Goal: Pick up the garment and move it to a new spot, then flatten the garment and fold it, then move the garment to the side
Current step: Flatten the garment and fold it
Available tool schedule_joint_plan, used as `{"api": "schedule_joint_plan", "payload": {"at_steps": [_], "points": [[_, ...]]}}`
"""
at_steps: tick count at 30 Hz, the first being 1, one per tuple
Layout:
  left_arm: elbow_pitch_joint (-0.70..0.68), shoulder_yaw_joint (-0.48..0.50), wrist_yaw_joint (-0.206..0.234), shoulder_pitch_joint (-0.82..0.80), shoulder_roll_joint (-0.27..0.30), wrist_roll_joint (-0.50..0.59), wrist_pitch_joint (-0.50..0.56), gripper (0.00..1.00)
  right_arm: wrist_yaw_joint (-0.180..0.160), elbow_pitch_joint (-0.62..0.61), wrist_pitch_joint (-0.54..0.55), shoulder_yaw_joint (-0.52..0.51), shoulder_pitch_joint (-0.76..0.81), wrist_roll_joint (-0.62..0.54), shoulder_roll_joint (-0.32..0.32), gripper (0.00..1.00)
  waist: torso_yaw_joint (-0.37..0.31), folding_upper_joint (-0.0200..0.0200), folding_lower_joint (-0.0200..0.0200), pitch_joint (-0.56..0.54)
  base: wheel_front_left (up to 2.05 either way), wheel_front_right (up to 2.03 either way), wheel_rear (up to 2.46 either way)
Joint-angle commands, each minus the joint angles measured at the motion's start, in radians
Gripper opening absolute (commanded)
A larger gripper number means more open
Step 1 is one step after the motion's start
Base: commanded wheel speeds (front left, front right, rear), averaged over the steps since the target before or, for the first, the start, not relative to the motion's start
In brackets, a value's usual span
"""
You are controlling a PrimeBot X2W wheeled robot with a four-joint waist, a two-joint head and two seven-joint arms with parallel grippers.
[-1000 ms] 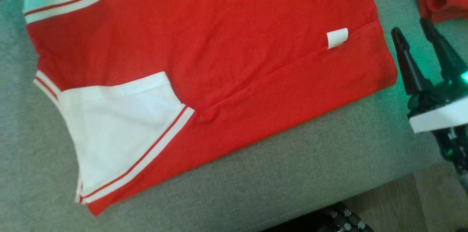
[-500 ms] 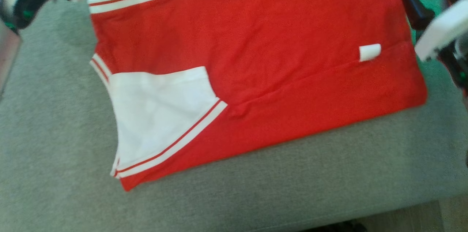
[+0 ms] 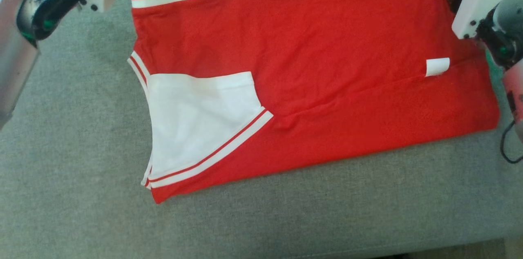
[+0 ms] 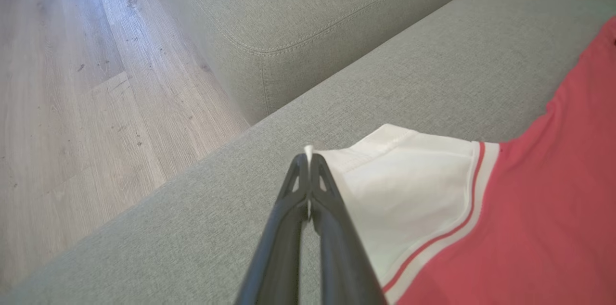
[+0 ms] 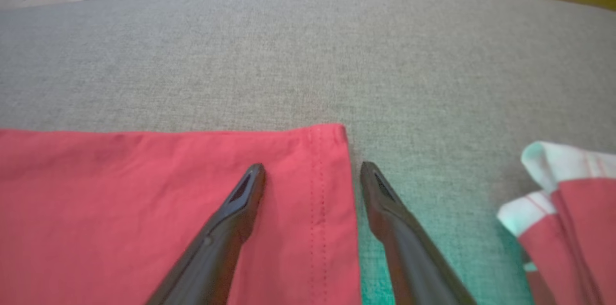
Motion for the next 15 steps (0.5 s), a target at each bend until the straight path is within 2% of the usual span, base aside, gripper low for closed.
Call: {"api": "schedule_joint_plan", "payload": {"at_steps": [1, 10, 14, 15], "points": [[-0.027, 0.032, -0.005, -0.043, 0.048, -0.005, -0.007, 0.0, -0.001, -0.014, -0.012, -0.007, -0.02, -0.006, 0.008, 1.0, 0.002, 0.0, 0.0, 0.001, 0.0, 0.0, 0.0], [-0.015, 0.0, -0.005, -0.061, 0.057, -0.028, -0.013, 0.0, -0.001, 0.048, -0.054, 0.021, -0.07, 0.005, 0.038, 1.0, -0.002, 0.0, 0.0, 0.009, 0.0, 0.0, 0.0], [-0.011, -0.015, -0.005, -0.07, 0.057, -0.04, -0.016, 0.0, -0.001, 0.069, -0.072, 0.04, -0.091, 0.0, 0.035, 0.95, -0.003, 0.0, 0.0, 0.01, 0.0, 0.0, 0.0], [-0.009, -0.019, -0.005, -0.073, 0.058, -0.042, -0.017, 0.0, -0.001, 0.073, -0.075, 0.044, -0.095, 0.003, 0.036, 0.89, -0.003, 0.0, 0.0, 0.011, 0.0, 0.0, 0.0]]}}
